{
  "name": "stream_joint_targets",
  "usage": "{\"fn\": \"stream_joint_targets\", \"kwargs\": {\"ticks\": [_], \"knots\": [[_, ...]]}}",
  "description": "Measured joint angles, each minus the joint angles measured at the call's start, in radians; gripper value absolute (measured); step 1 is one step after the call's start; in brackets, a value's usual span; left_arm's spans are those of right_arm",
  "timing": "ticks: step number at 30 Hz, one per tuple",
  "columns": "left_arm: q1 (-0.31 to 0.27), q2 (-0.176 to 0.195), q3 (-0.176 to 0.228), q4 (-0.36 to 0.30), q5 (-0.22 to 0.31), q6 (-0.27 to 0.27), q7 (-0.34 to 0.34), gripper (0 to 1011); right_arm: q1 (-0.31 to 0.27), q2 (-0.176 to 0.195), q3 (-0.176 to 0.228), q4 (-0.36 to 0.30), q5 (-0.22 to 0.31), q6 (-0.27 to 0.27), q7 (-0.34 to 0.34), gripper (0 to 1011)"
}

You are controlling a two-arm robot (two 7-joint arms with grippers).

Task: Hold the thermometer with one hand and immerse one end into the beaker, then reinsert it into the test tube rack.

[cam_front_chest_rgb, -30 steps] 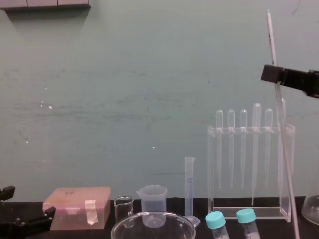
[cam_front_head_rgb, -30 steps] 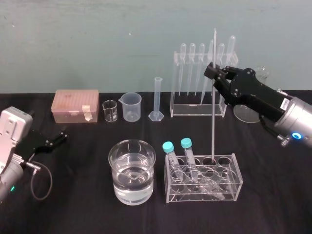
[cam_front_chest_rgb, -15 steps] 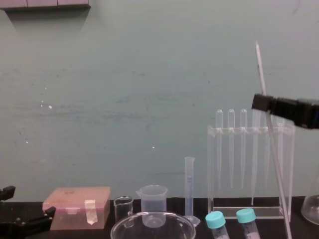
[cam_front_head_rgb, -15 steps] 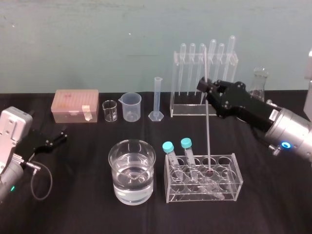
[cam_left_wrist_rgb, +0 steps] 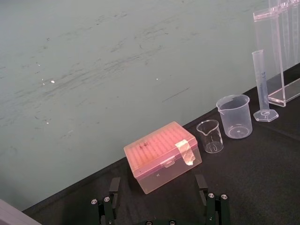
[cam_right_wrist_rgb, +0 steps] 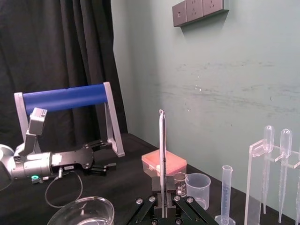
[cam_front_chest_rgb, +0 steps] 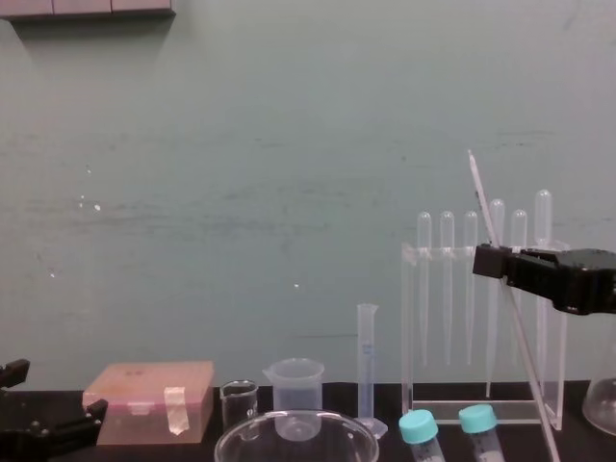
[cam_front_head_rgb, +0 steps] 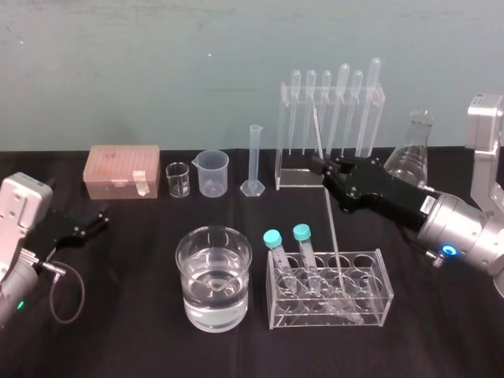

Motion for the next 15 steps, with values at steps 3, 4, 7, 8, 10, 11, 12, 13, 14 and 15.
{"fn": "stream_joint_targets", "kwargs": {"ticks": [3, 4, 7, 8, 10, 11, 12, 13, 14, 15], "knots": [[0.000, 0.000, 0.000, 0.000, 0.000, 0.000, 0.000, 1008, 0.000, -0.004, 0.000, 0.005, -0.005, 0.001, -0.001, 51], [0.000, 0.000, 0.000, 0.000, 0.000, 0.000, 0.000, 1008, 0.001, -0.005, 0.000, 0.006, -0.006, 0.001, -0.001, 51], [0.000, 0.000, 0.000, 0.000, 0.000, 0.000, 0.000, 1008, 0.002, -0.008, 0.002, 0.009, -0.010, 0.001, -0.002, 51], [0.000, 0.000, 0.000, 0.000, 0.000, 0.000, 0.000, 1008, 0.002, -0.008, 0.002, 0.009, -0.011, 0.001, -0.002, 51], [0.000, 0.000, 0.000, 0.000, 0.000, 0.000, 0.000, 1008, 0.002, -0.008, 0.002, 0.009, -0.011, 0.001, -0.002, 51], [0.000, 0.000, 0.000, 0.000, 0.000, 0.000, 0.000, 1008, 0.002, -0.008, 0.002, 0.009, -0.011, 0.001, -0.002, 51], [0.000, 0.000, 0.000, 0.000, 0.000, 0.000, 0.000, 1008, 0.002, -0.008, 0.002, 0.009, -0.011, 0.001, -0.002, 51], [0.000, 0.000, 0.000, 0.000, 0.000, 0.000, 0.000, 1008, 0.002, -0.007, 0.002, 0.009, -0.011, 0.001, -0.002, 51], [0.000, 0.000, 0.000, 0.000, 0.000, 0.000, 0.000, 1008, 0.002, -0.007, 0.002, 0.009, -0.011, 0.002, -0.002, 51], [0.000, 0.000, 0.000, 0.000, 0.000, 0.000, 0.000, 1008, 0.002, -0.007, 0.002, 0.009, -0.011, 0.002, -0.003, 51]]}}
